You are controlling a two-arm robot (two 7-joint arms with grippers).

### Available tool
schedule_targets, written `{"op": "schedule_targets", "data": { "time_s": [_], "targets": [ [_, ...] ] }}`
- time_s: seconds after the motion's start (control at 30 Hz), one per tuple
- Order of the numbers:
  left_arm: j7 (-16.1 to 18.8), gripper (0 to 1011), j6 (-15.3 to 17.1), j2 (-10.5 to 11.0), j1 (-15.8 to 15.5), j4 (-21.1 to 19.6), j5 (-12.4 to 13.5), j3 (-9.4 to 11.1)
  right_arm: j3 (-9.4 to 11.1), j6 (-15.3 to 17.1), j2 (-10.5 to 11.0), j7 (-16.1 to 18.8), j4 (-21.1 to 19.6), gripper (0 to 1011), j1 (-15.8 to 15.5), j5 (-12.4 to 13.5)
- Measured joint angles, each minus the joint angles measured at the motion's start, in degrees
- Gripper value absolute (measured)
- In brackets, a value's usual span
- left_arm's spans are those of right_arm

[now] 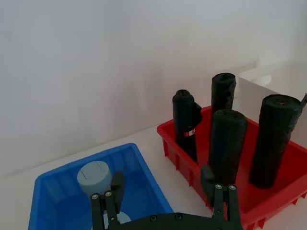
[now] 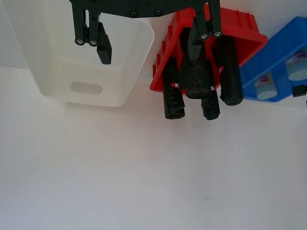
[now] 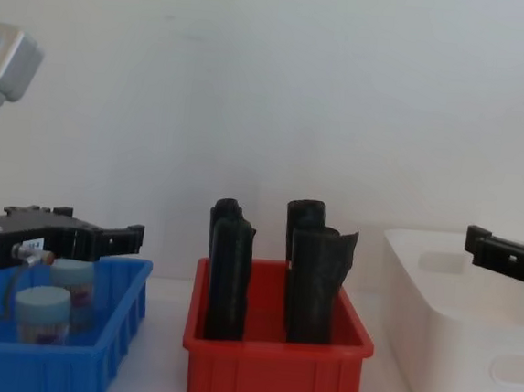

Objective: Pick the cotton swabs from the blue box and place them into the white box.

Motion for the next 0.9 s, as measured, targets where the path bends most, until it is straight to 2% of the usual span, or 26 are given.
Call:
{"op": "schedule_targets", "data": {
  "time_s": [0.9],
  "targets": [
    [-3.5, 1004, 2.6, -0.2, -4.6, 13.2, -0.2, -2.6, 0.0, 0.0, 0.0, 0.0, 0.0, 1002, 0.0, 0.0]
  ]
}}
